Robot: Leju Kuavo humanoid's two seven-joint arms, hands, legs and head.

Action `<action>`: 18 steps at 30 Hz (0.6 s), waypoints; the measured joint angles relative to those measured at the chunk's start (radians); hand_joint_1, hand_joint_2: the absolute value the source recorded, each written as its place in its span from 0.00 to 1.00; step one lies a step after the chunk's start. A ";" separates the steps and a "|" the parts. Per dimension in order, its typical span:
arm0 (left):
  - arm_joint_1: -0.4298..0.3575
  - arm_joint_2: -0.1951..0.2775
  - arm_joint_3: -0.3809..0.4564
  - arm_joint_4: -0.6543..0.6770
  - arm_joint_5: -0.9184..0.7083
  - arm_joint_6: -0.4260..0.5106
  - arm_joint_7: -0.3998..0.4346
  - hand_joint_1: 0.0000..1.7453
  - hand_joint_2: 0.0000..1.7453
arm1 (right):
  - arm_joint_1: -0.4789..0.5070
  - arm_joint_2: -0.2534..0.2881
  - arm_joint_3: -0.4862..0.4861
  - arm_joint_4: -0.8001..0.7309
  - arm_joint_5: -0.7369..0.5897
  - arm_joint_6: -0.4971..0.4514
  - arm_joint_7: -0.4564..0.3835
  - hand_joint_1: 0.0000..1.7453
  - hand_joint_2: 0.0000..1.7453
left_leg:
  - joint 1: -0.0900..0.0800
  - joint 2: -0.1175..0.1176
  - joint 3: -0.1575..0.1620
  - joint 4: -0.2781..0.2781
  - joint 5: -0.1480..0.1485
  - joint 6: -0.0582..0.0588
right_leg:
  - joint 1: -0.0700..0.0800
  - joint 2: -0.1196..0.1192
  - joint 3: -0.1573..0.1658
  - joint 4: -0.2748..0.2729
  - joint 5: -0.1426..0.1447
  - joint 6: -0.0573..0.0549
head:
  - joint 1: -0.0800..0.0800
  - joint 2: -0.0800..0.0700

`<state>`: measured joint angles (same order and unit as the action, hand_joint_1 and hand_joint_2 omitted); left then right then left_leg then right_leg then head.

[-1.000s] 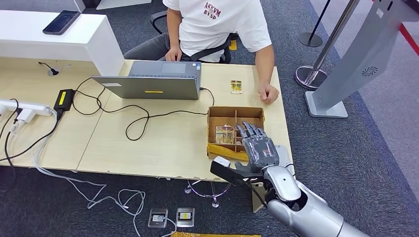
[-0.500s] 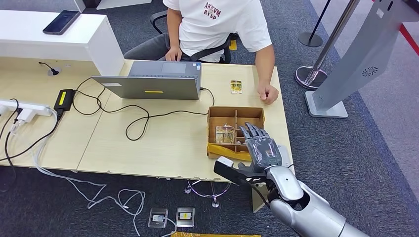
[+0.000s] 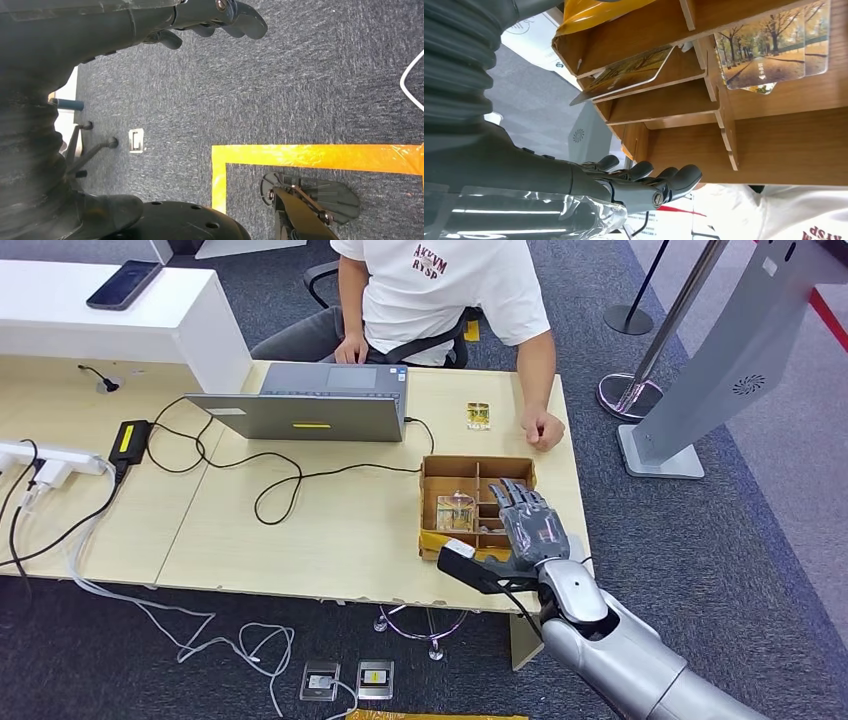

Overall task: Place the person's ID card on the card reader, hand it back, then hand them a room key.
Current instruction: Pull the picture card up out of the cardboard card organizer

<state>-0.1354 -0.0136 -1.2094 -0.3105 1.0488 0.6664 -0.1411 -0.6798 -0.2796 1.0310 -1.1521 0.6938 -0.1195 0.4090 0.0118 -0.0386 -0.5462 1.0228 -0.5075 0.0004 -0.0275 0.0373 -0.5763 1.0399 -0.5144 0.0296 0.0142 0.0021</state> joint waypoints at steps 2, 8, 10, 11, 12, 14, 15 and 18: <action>0.000 0.000 0.000 -0.002 0.002 0.000 0.000 0.00 1.00 | -0.003 0.007 0.000 0.020 -0.002 -0.001 -0.001 0.00 1.00 | 0.000 0.000 0.000 0.000 0.000 0.000 | 0.000 0.000 0.000 0.000 0.000 0.000 | 0.000 0.000; 0.000 0.000 0.000 -0.003 0.007 0.000 0.000 0.00 1.00 | -0.005 0.017 0.001 0.053 -0.006 -0.001 -0.002 0.00 1.00 | 0.000 0.000 0.000 0.000 0.000 0.000 | 0.000 0.000 0.000 0.000 0.000 0.000 | 0.000 0.000; 0.000 0.000 0.000 -0.003 0.008 0.000 0.000 0.00 1.00 | -0.005 0.017 0.000 0.058 -0.011 -0.003 -0.002 0.00 1.00 | 0.000 0.000 0.000 0.000 0.000 0.000 | 0.000 0.000 0.000 0.000 0.000 0.000 | 0.000 0.000; 0.000 0.000 0.000 -0.003 0.009 0.000 0.000 0.00 1.00 | -0.005 0.017 0.000 0.061 -0.013 -0.005 -0.002 0.00 1.00 | 0.000 0.000 0.000 0.000 0.000 0.000 | 0.000 0.000 0.000 0.000 0.000 0.000 | 0.000 0.000; 0.000 0.000 0.000 -0.003 0.010 0.000 0.000 0.00 1.00 | -0.005 0.016 0.000 0.063 -0.015 -0.009 -0.001 0.00 1.00 | 0.000 0.000 0.000 0.000 0.000 0.000 | 0.000 0.000 0.000 0.000 0.000 0.000 | 0.000 0.000; 0.000 0.000 0.000 -0.003 0.014 0.001 -0.002 0.00 1.00 | -0.005 0.016 0.000 0.066 -0.017 -0.019 0.000 0.00 1.00 | 0.000 0.000 0.000 0.000 0.000 0.000 | 0.000 0.000 0.000 0.000 0.000 0.000 | 0.000 0.000; 0.000 0.000 0.000 -0.003 0.017 0.001 -0.004 0.00 1.00 | -0.005 0.016 0.000 0.067 -0.018 -0.025 0.002 0.00 1.00 | 0.000 0.000 0.000 0.000 0.000 0.000 | 0.000 0.000 0.000 0.000 0.000 0.000 | 0.000 0.000; 0.000 0.000 0.000 -0.003 0.027 0.002 -0.007 0.00 1.00 | -0.004 0.014 -0.005 0.061 -0.018 -0.039 0.012 0.00 1.00 | 0.000 0.000 0.001 0.000 0.000 0.000 | 0.000 0.000 0.000 0.000 0.000 0.000 | 0.000 0.000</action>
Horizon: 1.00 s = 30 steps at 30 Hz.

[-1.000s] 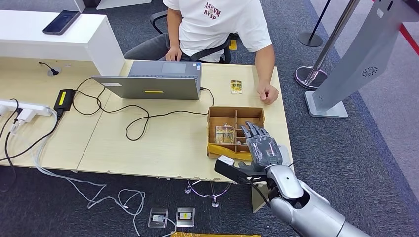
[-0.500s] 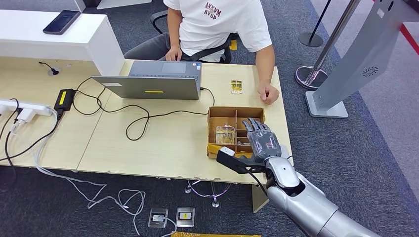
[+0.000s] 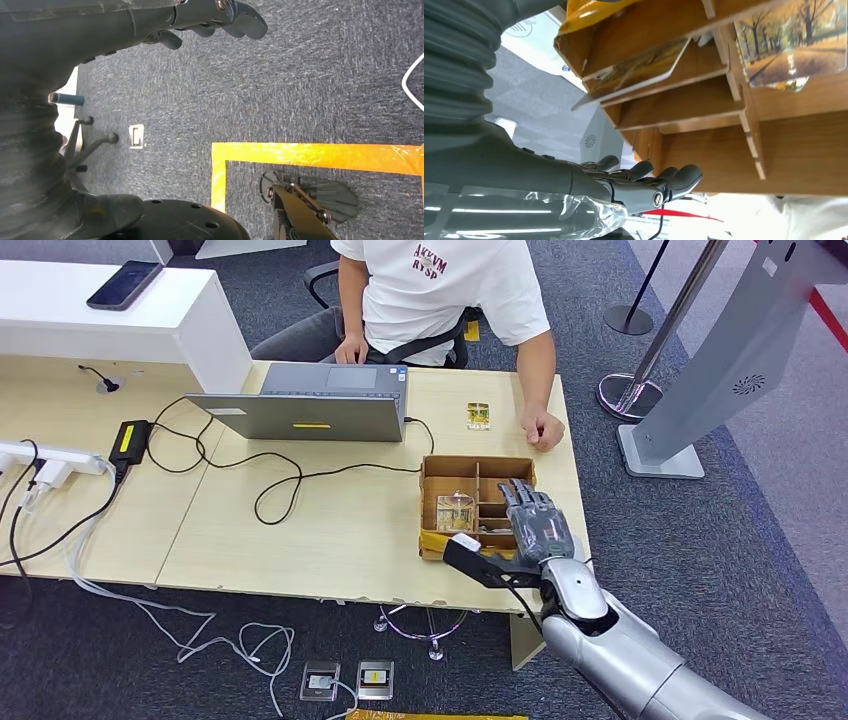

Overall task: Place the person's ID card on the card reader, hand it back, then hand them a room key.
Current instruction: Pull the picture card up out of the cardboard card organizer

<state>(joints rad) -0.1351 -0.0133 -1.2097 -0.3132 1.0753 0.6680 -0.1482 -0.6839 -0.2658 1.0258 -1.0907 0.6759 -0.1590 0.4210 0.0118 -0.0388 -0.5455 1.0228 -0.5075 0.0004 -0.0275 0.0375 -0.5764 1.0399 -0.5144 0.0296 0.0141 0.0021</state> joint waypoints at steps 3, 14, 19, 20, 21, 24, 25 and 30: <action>0.000 0.001 0.000 0.000 0.005 0.000 0.000 0.00 1.00 | 0.002 -0.005 -0.007 -0.016 0.004 -0.002 0.007 0.00 1.00 | 0.000 0.000 0.000 0.000 0.000 0.000 | 0.000 0.000 0.000 0.000 0.000 0.000 | 0.000 0.000; 0.000 0.002 -0.001 0.000 0.017 0.002 -0.011 0.00 1.00 | 0.017 -0.008 -0.019 -0.061 0.020 0.000 0.007 0.00 1.00 | 0.000 0.000 0.000 0.000 0.000 0.000 | 0.000 0.000 0.000 0.000 0.000 0.000 | 0.000 0.000; 0.001 0.002 -0.001 0.000 0.020 0.002 -0.014 0.00 1.00 | 0.021 -0.008 -0.023 -0.074 0.020 0.010 0.004 0.00 1.00 | 0.000 0.000 0.000 0.000 0.000 0.000 | 0.000 0.000 0.000 0.000 0.000 0.000 | 0.000 0.000; 0.001 0.002 -0.001 0.000 0.021 0.002 -0.014 0.00 1.00 | 0.021 -0.008 -0.023 -0.075 0.020 0.013 0.003 0.00 1.00 | 0.000 0.000 0.000 0.000 0.000 0.000 | 0.000 0.000 0.000 0.000 0.000 0.000 | 0.000 0.000; 0.001 0.002 -0.001 0.000 0.021 0.002 -0.015 0.00 1.00 | 0.021 -0.008 -0.023 -0.075 0.019 0.017 0.002 0.00 1.00 | 0.000 0.000 0.000 0.000 0.000 0.000 | 0.000 0.000 0.000 0.000 0.000 0.000 | 0.000 0.000; 0.001 0.002 -0.001 0.000 0.023 0.002 -0.015 0.00 1.00 | 0.022 -0.008 -0.023 -0.075 0.017 0.031 0.001 0.00 1.00 | 0.000 0.000 0.000 0.000 0.000 0.000 | 0.000 0.000 0.000 0.000 0.000 0.000 | 0.000 0.000; 0.001 0.002 -0.001 0.000 0.023 0.002 -0.016 0.00 1.00 | 0.022 -0.009 -0.023 -0.075 0.015 0.036 0.001 0.00 1.00 | 0.000 0.000 0.000 0.000 0.000 0.000 | 0.000 0.000 0.000 0.000 0.000 0.000 | 0.000 0.000; 0.001 0.002 -0.001 0.000 0.024 0.002 -0.016 0.00 1.00 | 0.022 -0.013 -0.024 -0.074 0.002 0.048 0.002 0.00 1.00 | 0.000 0.000 0.000 0.000 0.000 0.000 | 0.000 0.000 0.000 0.000 0.000 0.000 | 0.000 0.000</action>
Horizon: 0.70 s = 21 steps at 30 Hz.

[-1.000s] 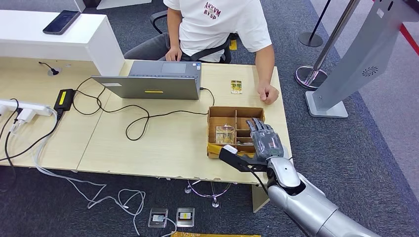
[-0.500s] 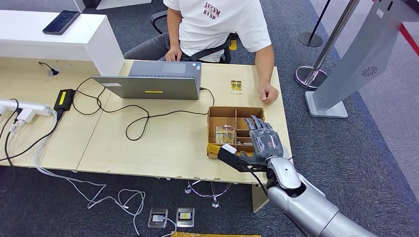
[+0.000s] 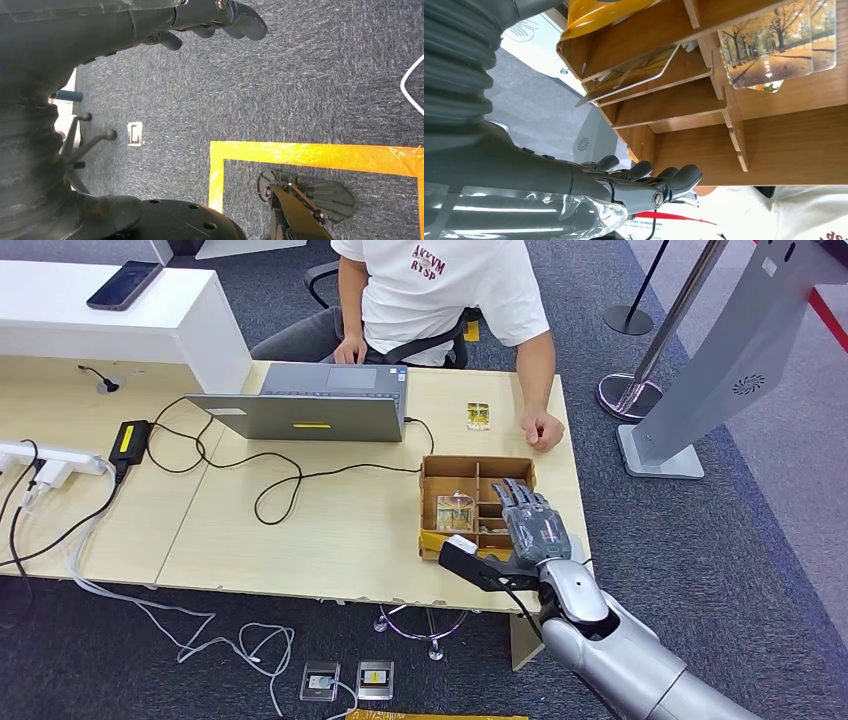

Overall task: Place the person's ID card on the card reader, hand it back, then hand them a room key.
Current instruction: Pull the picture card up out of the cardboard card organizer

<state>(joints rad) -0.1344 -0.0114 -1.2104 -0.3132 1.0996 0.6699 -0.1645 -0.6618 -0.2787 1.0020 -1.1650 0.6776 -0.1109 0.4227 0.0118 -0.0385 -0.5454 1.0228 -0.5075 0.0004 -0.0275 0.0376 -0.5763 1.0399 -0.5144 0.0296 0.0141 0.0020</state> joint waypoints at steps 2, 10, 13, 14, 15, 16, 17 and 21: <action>0.000 0.000 0.000 0.000 0.000 0.000 0.000 0.00 1.00 | 0.000 -0.003 0.000 0.002 -0.004 0.000 0.000 0.00 1.00 | 0.000 0.000 0.000 0.000 0.000 0.000 | 0.000 0.000 0.000 0.000 0.000 0.000 | 0.000 0.000; 0.000 0.000 0.000 0.000 0.001 0.000 0.000 0.00 1.00 | 0.001 -0.014 -0.002 0.014 -0.008 -0.004 0.000 0.00 1.00 | 0.000 0.000 0.000 0.000 0.000 0.000 | 0.000 0.000 0.000 0.000 0.000 0.000 | 0.000 0.000; 0.000 0.000 0.000 0.000 0.001 0.000 -0.001 0.00 1.00 | 0.002 -0.017 -0.002 0.018 -0.008 -0.005 0.000 0.00 1.00 | 0.000 0.000 0.000 0.000 0.000 0.000 | 0.000 0.000 0.000 0.000 0.000 0.000 | 0.000 0.000; 0.000 0.000 0.000 0.000 0.000 0.000 -0.001 0.00 1.00 | 0.002 -0.018 -0.002 0.019 -0.008 -0.005 0.000 0.00 1.00 | 0.000 0.000 0.000 0.000 0.000 0.000 | 0.000 0.000 0.000 0.000 0.000 0.000 | 0.000 0.000; 0.000 0.000 0.000 0.000 0.000 0.000 -0.001 0.00 1.00 | 0.003 -0.019 -0.002 0.020 -0.008 -0.005 0.000 0.00 1.00 | 0.000 0.000 0.000 0.000 0.000 0.000 | 0.000 0.000 0.000 0.000 0.000 0.000 | 0.000 0.000; 0.000 0.000 0.000 0.000 0.000 0.000 -0.001 0.00 1.00 | 0.004 -0.020 -0.002 0.021 -0.008 -0.005 0.001 0.00 1.00 | 0.000 0.000 0.000 0.000 0.000 0.000 | 0.000 0.000 0.000 0.000 0.000 0.000 | 0.000 0.000; 0.000 0.000 0.000 0.000 0.000 0.000 -0.001 0.00 1.00 | 0.004 -0.020 -0.002 0.021 -0.008 -0.005 0.002 0.00 1.00 | 0.000 0.000 0.000 0.000 0.000 0.000 | 0.000 0.000 0.000 0.000 0.000 0.000 | 0.000 0.000; 0.000 0.000 0.000 0.000 -0.001 0.000 -0.001 0.00 1.00 | 0.006 -0.022 -0.002 0.024 -0.009 -0.004 0.005 0.87 1.00 | 0.000 0.000 0.000 0.000 0.000 0.000 | 0.000 0.000 0.000 0.000 0.000 0.000 | 0.000 0.000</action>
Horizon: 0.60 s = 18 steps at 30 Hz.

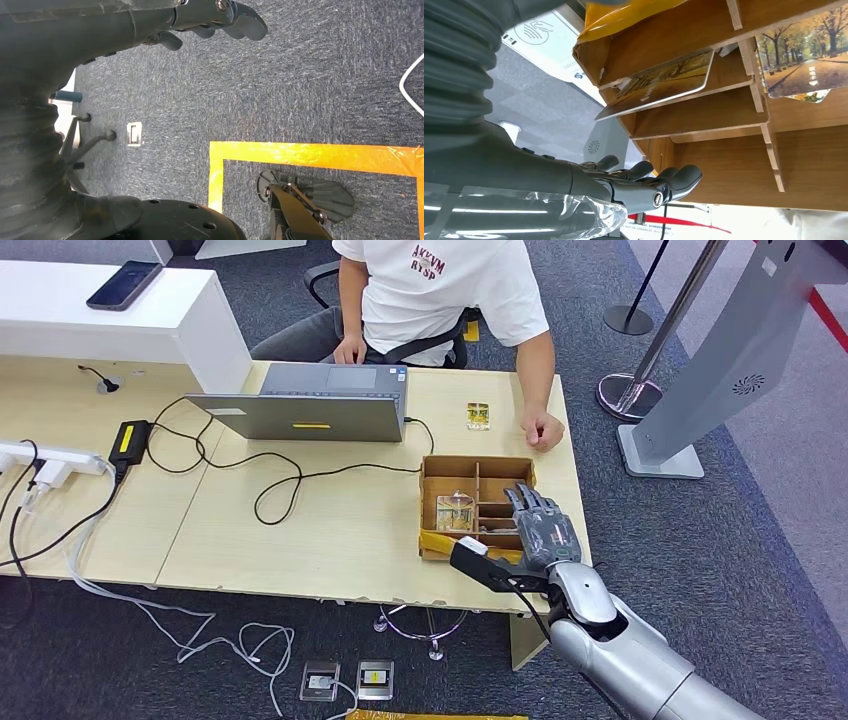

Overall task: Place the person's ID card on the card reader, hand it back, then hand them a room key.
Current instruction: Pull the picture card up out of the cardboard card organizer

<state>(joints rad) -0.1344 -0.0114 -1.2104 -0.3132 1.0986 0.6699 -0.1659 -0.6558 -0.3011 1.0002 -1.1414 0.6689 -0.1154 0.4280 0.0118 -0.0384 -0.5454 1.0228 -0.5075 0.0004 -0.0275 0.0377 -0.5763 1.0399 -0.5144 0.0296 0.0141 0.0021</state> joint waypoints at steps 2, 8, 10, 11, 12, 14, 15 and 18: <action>0.000 0.000 0.000 0.000 0.000 0.000 0.000 0.00 1.00 | 0.001 -0.001 0.000 0.001 0.000 0.000 0.000 1.00 1.00 | 0.000 0.000 0.000 0.000 0.000 0.000 | 0.000 0.000 0.000 0.000 0.000 0.000 | 0.000 0.000; 0.000 0.000 0.000 0.000 -0.001 0.000 0.000 0.00 1.00 | 0.003 -0.002 0.000 0.001 0.000 0.001 0.000 1.00 1.00 | 0.000 0.000 0.000 0.000 0.000 0.000 | 0.000 0.000 0.000 0.000 0.000 0.000 | 0.000 0.000; 0.000 0.000 0.000 0.000 -0.001 0.000 0.000 0.00 1.00 | 0.002 -0.002 0.000 0.001 0.000 0.002 -0.003 1.00 1.00 | 0.000 0.000 0.000 0.000 0.000 0.000 | 0.000 0.000 0.000 0.000 0.000 0.000 | 0.000 0.000; 0.000 0.000 0.000 0.000 -0.002 0.000 0.000 0.00 1.00 | 0.002 -0.002 0.000 0.001 0.000 0.002 -0.005 1.00 1.00 | 0.000 0.000 0.000 0.000 0.000 0.000 | 0.000 0.000 0.000 0.000 0.000 0.000 | 0.000 0.000; 0.000 0.000 -0.001 0.000 -0.002 0.000 0.000 0.00 1.00 | 0.002 -0.002 0.000 0.001 0.000 0.002 -0.007 1.00 1.00 | 0.000 0.000 0.000 0.000 0.000 0.000 | 0.000 0.000 0.000 0.000 0.000 0.000 | 0.000 0.000; 0.000 0.000 -0.001 0.000 -0.003 0.000 0.000 0.00 1.00 | 0.002 -0.002 0.000 0.002 -0.001 0.000 -0.012 1.00 1.00 | 0.000 0.000 0.000 0.000 0.000 0.000 | 0.000 0.000 0.000 0.000 0.000 0.000 | 0.000 0.000; 0.000 0.000 -0.001 0.000 -0.004 0.000 0.000 0.00 1.00 | 0.001 -0.002 0.000 0.002 -0.001 0.000 -0.014 1.00 1.00 | 0.000 0.000 0.000 0.000 0.000 0.000 | 0.000 0.000 0.000 0.000 0.000 0.000 | 0.000 0.000; 0.000 0.000 -0.001 0.000 -0.007 0.000 0.000 0.00 1.00 | 0.001 -0.002 0.000 0.002 -0.001 -0.002 -0.020 1.00 1.00 | 0.000 0.000 0.000 0.000 0.000 0.000 | 0.000 0.000 0.000 0.000 0.000 0.000 | 0.000 0.000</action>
<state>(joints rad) -0.1347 -0.0111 -1.2115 -0.3132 1.0912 0.6699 -0.1659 -0.6552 -0.3031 1.0002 -1.1398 0.6682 -0.1179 0.4078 0.0118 -0.0385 -0.5455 1.0228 -0.5075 0.0004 -0.0275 0.0375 -0.5761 1.0399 -0.5143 0.0296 0.0141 0.0023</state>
